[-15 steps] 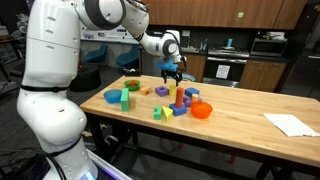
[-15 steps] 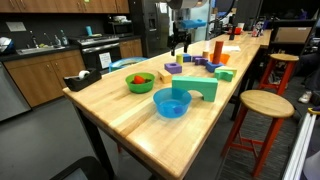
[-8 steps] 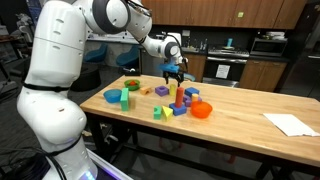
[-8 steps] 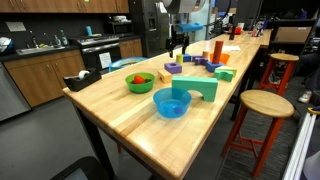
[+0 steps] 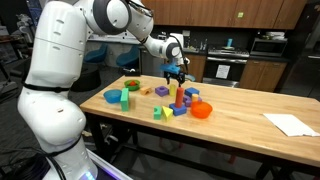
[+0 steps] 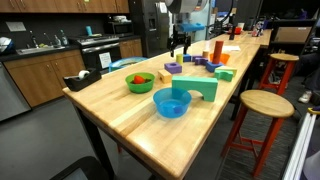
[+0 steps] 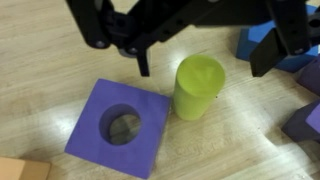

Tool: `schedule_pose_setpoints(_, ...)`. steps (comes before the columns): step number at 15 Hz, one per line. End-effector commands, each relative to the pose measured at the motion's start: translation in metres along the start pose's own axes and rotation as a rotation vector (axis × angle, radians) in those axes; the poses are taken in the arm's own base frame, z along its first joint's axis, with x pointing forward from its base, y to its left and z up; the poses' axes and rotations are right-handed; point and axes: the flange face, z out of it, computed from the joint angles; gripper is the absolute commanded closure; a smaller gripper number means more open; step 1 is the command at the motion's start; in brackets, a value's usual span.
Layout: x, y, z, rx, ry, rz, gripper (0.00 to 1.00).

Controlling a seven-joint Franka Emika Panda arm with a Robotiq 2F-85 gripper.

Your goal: Move the purple block on the left backwards and move the red and blue stacked blocks to the right then place the yellow cylinder in the purple block on the left.

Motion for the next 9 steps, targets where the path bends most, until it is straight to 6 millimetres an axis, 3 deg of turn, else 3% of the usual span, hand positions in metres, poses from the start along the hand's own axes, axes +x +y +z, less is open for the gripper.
schedule_pose_setpoints(1,-0.0037,-0.0003,-0.0013,0.018,-0.009,0.006,0.0)
schedule_pose_setpoints(9,-0.009,-0.0008,0.0013,0.018,-0.014,0.015,0.0)
